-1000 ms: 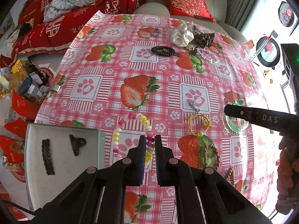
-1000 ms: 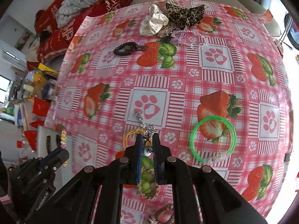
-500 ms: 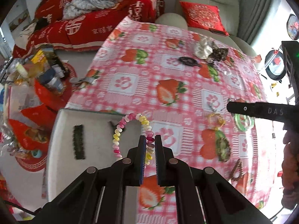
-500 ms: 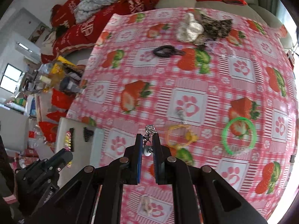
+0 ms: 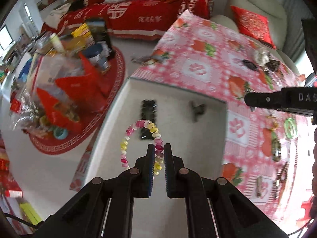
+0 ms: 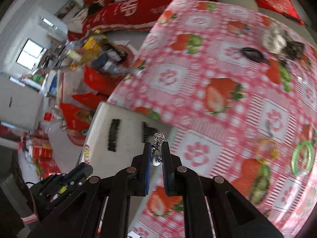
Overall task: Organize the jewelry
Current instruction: 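Carry the bracelet in the left tool while the right tool carries the silver charm to the tray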
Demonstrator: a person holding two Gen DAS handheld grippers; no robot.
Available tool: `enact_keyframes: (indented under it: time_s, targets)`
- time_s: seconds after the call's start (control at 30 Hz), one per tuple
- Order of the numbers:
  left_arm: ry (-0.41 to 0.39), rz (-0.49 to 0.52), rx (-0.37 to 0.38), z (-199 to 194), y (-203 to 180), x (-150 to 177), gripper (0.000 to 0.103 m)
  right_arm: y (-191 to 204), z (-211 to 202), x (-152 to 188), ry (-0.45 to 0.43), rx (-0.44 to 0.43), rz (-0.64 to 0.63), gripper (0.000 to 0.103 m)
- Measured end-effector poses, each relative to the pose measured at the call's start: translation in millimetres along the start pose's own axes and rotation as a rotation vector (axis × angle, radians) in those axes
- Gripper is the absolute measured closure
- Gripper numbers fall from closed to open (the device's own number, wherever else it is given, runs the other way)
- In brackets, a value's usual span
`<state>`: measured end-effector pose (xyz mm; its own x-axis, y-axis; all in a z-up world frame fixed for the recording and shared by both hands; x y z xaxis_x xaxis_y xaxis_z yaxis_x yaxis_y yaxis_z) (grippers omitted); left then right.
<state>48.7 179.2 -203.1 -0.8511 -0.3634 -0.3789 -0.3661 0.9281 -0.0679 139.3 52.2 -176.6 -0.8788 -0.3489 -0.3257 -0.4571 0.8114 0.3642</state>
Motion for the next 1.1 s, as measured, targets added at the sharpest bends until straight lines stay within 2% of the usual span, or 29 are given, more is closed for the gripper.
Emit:
enact_keyframes:
  time_s: [0.2, 0.47, 0.97, 1.1]
  targets:
    - [0.027, -0.022, -0.024, 23.7, 23.6, 5.7, 0.088, 34.5, 39.9, -7.0, 0.059, -0.020, -0.064, 0.092]
    - [0.039, -0.001, -0.042, 51.6, 25.6, 0.7, 0.088, 57.7, 79.0, -15.4, 0.109, -0.043, -0.099, 0.092]
    - [0.076, 0.038, -0.090, 78.9, 25.1, 9.0, 0.088, 51.6, 125.7, -19.1, 0.170, -0.028, -0.094, 0.092]
    - [0.065, 0.050, -0.101, 77.9, 24.4, 9.5, 0.088, 50.8, 132.4, -16.6, 0.185, -0.024, -0.088, 0.092]
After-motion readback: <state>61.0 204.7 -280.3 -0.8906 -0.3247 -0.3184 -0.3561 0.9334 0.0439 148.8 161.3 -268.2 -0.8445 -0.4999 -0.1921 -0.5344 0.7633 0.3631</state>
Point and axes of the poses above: each gripper's, at about its wrist camera, not at the fingertips, and z roughly the way its jaws point, y to its left, x to its underside, the point moved 10 cm from there along z, roughly the way its jaws point, and after that the axes turned 10 degrees about -z, right-handed, at the moved point
